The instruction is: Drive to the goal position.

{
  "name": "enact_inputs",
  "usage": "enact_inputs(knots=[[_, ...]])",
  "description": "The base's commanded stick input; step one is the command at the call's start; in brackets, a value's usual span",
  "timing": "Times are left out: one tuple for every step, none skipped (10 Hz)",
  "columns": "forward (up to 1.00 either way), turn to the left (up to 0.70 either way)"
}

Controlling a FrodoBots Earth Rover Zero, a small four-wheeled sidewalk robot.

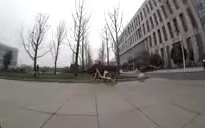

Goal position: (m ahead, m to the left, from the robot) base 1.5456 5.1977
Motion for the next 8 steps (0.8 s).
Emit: enact_inputs(knots=[[0.0, 0.7], [0.0, 0.7], [0.0, 0.7], [0.0, 0.7], [0.0, 0.7], [0.0, 0.7], [0.0, 0.7], [0.0, 0.7]])
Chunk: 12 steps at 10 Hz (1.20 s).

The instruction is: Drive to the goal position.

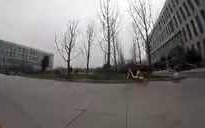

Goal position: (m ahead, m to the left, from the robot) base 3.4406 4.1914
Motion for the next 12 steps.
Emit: enact_inputs(knots=[[0.0, 0.0], [0.0, 0.0], [0.0, 0.0], [0.0, 0.0], [0.0, 0.0], [0.0, 0.0], [0.0, 0.0], [0.0, 0.0], [0.0, 0.0], [0.0, 0.46], [0.0, 0.7], [0.0, 0.7]])
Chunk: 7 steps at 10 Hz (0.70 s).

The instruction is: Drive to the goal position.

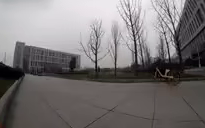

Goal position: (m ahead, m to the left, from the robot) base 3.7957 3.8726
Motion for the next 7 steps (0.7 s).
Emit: enact_inputs(knots=[[0.0, 0.7], [0.0, 0.7], [0.0, 0.7], [0.0, 0.7], [0.0, 0.7], [0.0, 0.7], [0.0, 0.7]])
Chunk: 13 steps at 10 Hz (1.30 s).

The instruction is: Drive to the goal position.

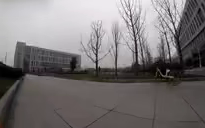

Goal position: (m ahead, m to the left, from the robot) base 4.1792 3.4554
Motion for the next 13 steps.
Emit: enact_inputs(knots=[[0.0, 0.7], [0.0, 0.7], [0.0, 0.7], [0.0, 0.7], [0.0, 0.7], [0.0, 0.7], [0.0, 0.7], [0.0, 0.7], [0.0, 0.7], [0.0, 0.7], [0.0, 0.7], [0.0, 0.7], [0.0, 0.7]])
